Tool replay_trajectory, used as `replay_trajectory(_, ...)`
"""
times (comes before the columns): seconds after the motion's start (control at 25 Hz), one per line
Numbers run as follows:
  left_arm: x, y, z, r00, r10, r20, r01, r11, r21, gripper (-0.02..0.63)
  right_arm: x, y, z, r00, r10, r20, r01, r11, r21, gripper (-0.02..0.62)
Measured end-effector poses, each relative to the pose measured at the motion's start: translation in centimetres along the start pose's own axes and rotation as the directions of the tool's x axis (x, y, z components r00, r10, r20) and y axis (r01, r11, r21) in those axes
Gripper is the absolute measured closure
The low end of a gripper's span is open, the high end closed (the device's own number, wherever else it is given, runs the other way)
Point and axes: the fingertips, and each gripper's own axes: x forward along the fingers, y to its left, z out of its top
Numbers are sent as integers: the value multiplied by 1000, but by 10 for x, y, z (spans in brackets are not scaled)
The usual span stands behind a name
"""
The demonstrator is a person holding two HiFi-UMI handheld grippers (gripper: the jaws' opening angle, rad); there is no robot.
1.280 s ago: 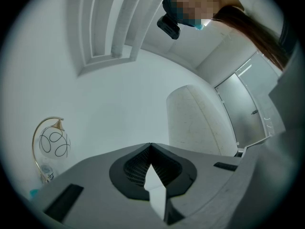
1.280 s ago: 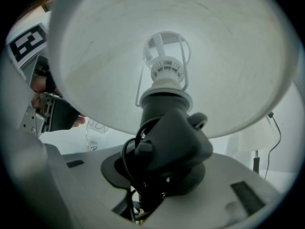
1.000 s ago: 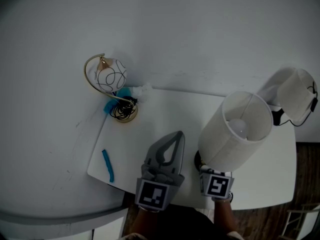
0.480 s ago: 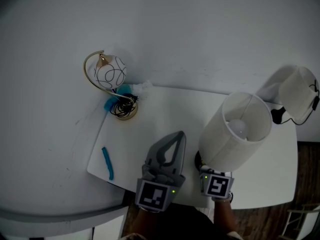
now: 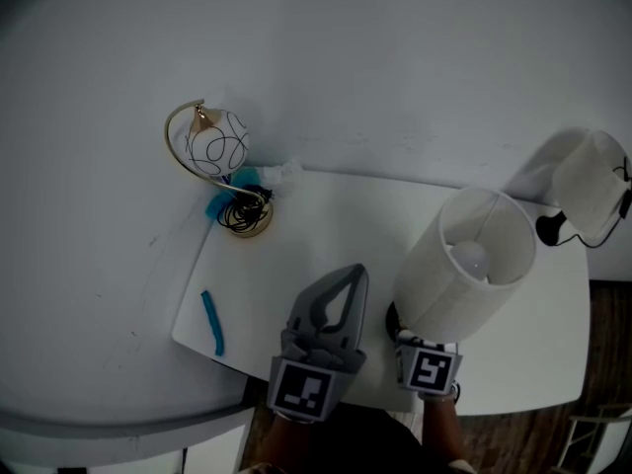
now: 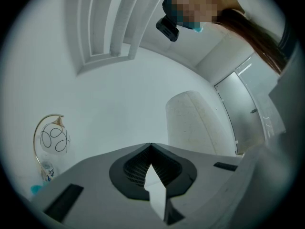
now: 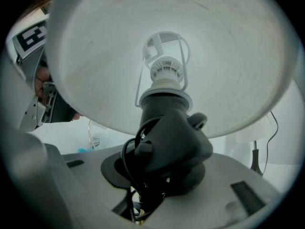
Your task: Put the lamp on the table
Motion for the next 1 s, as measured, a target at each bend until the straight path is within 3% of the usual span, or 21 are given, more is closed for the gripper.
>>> replay_trajectory(1.0, 4, -12, -10, 1000, -20, -21, 20, 1000, -5, 607, -4, -5, -17, 1000, -11, -26, 12, 1000, 17, 468)
